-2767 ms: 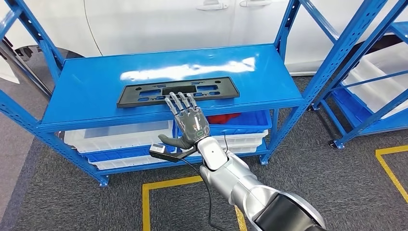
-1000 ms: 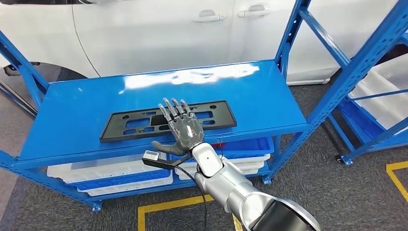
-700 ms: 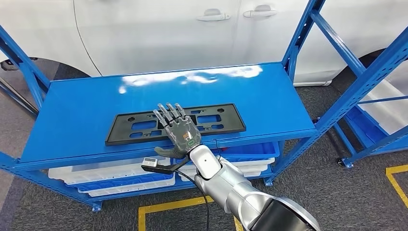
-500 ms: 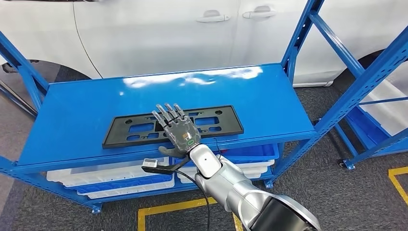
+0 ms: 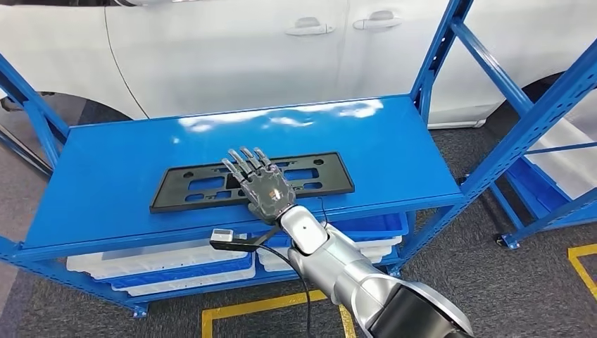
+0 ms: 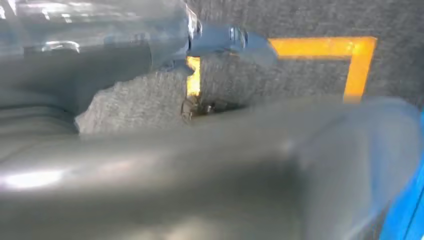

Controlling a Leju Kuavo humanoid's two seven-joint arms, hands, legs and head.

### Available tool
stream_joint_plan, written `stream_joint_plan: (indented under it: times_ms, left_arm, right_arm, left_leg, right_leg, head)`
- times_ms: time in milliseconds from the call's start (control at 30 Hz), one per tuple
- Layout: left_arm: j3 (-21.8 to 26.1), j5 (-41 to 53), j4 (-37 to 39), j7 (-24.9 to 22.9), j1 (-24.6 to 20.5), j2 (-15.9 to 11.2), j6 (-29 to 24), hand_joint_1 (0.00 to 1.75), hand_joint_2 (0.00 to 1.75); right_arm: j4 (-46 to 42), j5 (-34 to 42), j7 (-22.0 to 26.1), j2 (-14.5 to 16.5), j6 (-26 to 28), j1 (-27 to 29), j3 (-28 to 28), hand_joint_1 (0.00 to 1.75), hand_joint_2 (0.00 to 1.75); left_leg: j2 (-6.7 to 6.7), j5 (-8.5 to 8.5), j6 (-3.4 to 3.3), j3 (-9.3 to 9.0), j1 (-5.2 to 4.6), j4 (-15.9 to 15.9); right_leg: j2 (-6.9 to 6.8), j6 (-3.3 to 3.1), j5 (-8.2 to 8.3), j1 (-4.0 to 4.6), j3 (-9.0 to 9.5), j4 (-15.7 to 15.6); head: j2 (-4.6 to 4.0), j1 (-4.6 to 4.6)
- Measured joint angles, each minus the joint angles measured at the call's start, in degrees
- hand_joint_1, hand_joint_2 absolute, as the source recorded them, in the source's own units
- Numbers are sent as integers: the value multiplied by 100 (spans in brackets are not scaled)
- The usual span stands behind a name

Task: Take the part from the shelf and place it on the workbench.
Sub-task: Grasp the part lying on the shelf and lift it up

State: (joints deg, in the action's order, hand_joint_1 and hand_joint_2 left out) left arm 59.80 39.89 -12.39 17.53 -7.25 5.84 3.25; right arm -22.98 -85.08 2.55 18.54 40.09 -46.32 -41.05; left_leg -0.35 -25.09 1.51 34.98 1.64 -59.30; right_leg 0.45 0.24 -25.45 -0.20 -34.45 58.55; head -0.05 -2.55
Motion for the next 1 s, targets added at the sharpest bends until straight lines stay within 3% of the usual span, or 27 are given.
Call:
stream_joint_plan:
  times_ms: [67, 133, 233, 267, 300, 333, 400, 467, 533, 633, 667, 733, 800, 833, 900, 967, 1000]
  left_arm:
    - [0, -1, 0, 14, 7, -1, -2, 0, 0]
    - [1, -5, -1, 30, 2, -3, -3, 0, 0]
    - [1, -9, -2, 45, -3, -6, -3, 0, 0]
    - [1, -9, -2, 47, 0, -7, -3, 0, 0]
    - [2, -9, -2, 49, 5, -8, -3, 0, 0]
    - [2, -9, -1, 51, 10, -8, -3, 0, 0]
    - [2, -9, -1, 60, 15, -5, -2, 0, 0]
    - [2, -9, 1, 74, 14, 1, 3, 0, 0]
    - [2, -8, 2, 89, 10, 3, 7, 0, 0]
    - [2, -1, 2, 107, 5, -6, 8, 0, 0]
    - [2, 1, 2, 112, 3, -10, 9, 0, 0]
    - [1, 8, 2, 117, 3, -14, 14, 0, 0]
    - [1, 16, 2, 119, 11, -19, 16, 0, 0]
    - [1, 19, 2, 119, 11, -25, 16, 0, 0]
    - [1, 20, 2, 121, 1, -38, 16, 0, 0]
    - [0, 21, 2, 122, -22, -44, 16, 0, 0]
    - [0, 24, 2, 122, -29, -44, 16, 0, 0]
  right_arm:
    - [-8, -115, -17, -3, 0, -2, -31, 0, 175]
    - [-4, -221, -22, -3, -2, -10, -78, 0, 175]
    - [35, -391, -36, -14, -15, -12, -209, 0, 175]
    - [55, -426, -43, -22, -24, -3, -255, 0, 175]
    - [74, -445, -46, -32, -41, 5, -299, 0, 175]
    - [90, -453, -49, -43, -68, 6, -343, 0, 175]
    - [115, -458, -55, -62, -129, -14, -441, 0, 175]
    - [134, -459, -94, -78, -188, -47, -547, 0, 175]
    - [157, -459, -174, -103, -238, -70, -661, 0, 175]
    - [194, -460, -348, -140, -311, -109, -865, 0, 175]
    - [204, -460, -401, -144, -333, -130, -938, 0, 175]
    - [228, -460, -476, -151, -372, -158, -1071, 0, 175]
    - [259, -461, -548, -161, -416, -153, -1178, 0, 175]
    - [275, -461, -582, -165, -432, -150, -1222, 0, 175]
    - [295, -460, -642, -166, -444, -160, -1292, 0, 175]
    - [310, -460, -715, -166, -451, -178, -1343, 0, 175]
    - [319, -461, -754, -166, -453, -182, -1366, 0, 175]
  left_leg:
    - [-4, 18, -91, 12, -7, 11]
    - [-2, 34, -167, 5, -8, 28]
    - [5, 34, -239, 5, -35, 34]
    - [5, 31, -247, 5, -47, 33]
    - [3, 30, -251, 3, -59, 33]
    - [-1, 30, -253, -2, -69, 33]
    - [-8, 28, -250, -16, -85, 33]
    - [-8, 27, -220, -14, -102, 31]
    - [-3, 34, -162, -11, -101, 44]
    - [5, -64, -74, 19, -98, -55]
    - [6, -193, -45, 104, -95, -257]
    - [6, -539, 15, 412, -72, -949]
    - [7, -677, 66, 648, -47, -1451]
    - [9, -587, 86, 625, -32, -1405]
    - [17, -215, 114, 303, 5, -741]
    - [17, -19, 72, -2, 4, -120]
    - [13, -21, 27, -53, -4, -7]
  right_leg:
    - [-1, 52, -6, -8, -9, 5]
    - [-12, 104, -147, -32, -89, 198]
    - [-20, 143, -646, -46, -583, 1241]
    - [-20, 141, -730, -46, -731, 1534]
    - [-20, 130, -705, -44, -788, 1635]
    - [-20, 106, -575, -40, -731, 1499]
    - [-20, 13, -198, -4, -374, 746]
    - [-29, -60, 2, 41, -92, 146]
    - [-34, -76, 18, 65, -49, 25]
    - [-40, -123, 81, 8, 13, -97]
    - [-46, -141, 100, -13, 36, -135]
    - [-52, -165, 103, -9, 44, -146]
    - [-51, -164, 99, -8, 41, -139]
    - [-48, -156, 94, -13, 41, -130]
    - [-40, -114, 63, -25, 39, -85]
    - [-33, -45, 23, -10, 9, -8]
    - [-33, -15, 15, 1, -8, 14]
  head:
    - [0, 0]
    - [0, 0]
    - [-1, 1]
    - [-1, 1]
    - [-1, 1]
    - [-1, 1]
    - [-1, 1]
    - [-1, 1]
    - [0, 1]
    - [-1, 0]
    - [-1, -1]
    - [-1, -2]
    - [-1, -1]
    - [-1, -1]
    - [-1, -1]
    - [-1, -1]
    - [-1, 0]
